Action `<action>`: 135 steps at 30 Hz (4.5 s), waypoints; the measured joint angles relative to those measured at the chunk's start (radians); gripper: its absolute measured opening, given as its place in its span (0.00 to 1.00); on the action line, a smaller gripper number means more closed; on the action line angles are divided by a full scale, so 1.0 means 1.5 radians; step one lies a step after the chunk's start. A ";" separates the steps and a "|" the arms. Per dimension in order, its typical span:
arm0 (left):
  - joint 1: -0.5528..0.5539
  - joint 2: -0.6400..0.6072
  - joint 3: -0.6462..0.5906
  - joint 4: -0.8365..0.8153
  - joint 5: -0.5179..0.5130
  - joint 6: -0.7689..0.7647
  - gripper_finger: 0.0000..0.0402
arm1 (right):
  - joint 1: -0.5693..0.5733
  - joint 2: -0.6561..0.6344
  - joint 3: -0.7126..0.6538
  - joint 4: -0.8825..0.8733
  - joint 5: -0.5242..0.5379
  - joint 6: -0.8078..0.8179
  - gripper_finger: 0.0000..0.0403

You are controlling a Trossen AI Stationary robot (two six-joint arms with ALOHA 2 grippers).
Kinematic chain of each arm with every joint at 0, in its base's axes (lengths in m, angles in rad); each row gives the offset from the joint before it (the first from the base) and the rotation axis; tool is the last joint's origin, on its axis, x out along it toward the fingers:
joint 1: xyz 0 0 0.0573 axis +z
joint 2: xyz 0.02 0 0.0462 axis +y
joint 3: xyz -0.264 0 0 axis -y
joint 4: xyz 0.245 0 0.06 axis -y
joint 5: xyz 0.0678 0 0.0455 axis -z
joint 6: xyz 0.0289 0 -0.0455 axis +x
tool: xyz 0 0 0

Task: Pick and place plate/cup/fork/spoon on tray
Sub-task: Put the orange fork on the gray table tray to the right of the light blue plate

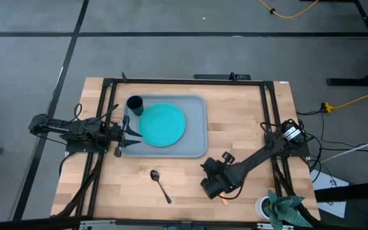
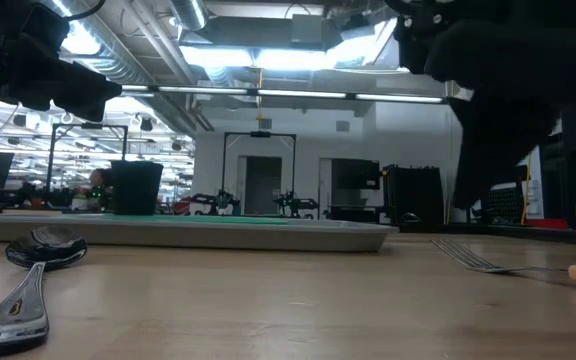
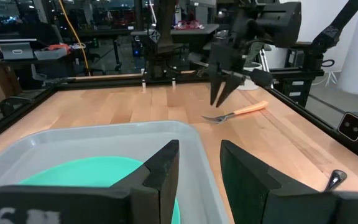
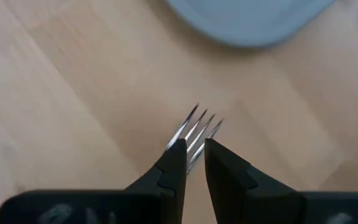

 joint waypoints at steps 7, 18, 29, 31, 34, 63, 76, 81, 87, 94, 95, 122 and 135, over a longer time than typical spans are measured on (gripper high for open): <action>0.000 0.000 0.000 0.000 0.000 0.000 0.27 | 0.002 0.000 0.016 -0.038 -0.086 0.085 0.15; 0.000 0.000 0.000 0.000 0.000 0.000 0.27 | 0.037 0.014 0.041 -0.031 -0.119 0.170 0.20; 0.000 0.000 0.000 0.000 0.000 0.000 0.27 | 0.073 0.042 0.041 -0.004 -0.149 0.220 0.36; 0.000 0.000 0.000 0.000 0.000 0.000 0.27 | 0.074 0.051 0.041 0.004 -0.164 0.221 0.36; 0.000 0.000 0.000 0.000 0.000 0.000 0.27 | 0.072 0.059 0.041 0.018 -0.171 0.225 0.36; 0.000 0.000 0.000 0.000 0.000 0.000 0.27 | 0.016 0.076 0.049 0.060 -0.186 0.160 0.11; 0.000 0.000 0.000 0.000 0.000 0.000 0.27 | -0.052 0.008 0.127 -0.031 -0.014 0.147 0.11; 0.000 0.000 0.000 0.000 0.000 0.000 0.27 | -0.144 0.010 0.127 -0.034 0.036 0.148 0.11; 0.000 0.000 0.000 0.000 0.000 0.000 0.27 | -0.258 0.010 0.127 -0.030 0.022 0.147 0.11; 0.000 0.000 0.000 0.000 0.000 0.000 0.27 | -0.351 0.028 0.097 0.044 -0.064 0.146 0.11; 0.000 0.000 0.000 0.000 0.000 0.000 0.27 | -0.359 0.030 0.089 0.060 -0.074 0.147 0.11; 0.000 0.000 0.000 0.000 -0.001 0.000 0.27 | -0.431 0.031 -0.015 0.152 -0.141 0.146 0.12; 0.000 0.000 0.000 0.000 0.000 0.000 0.27 | -0.431 0.031 -0.015 0.146 -0.132 0.145 0.13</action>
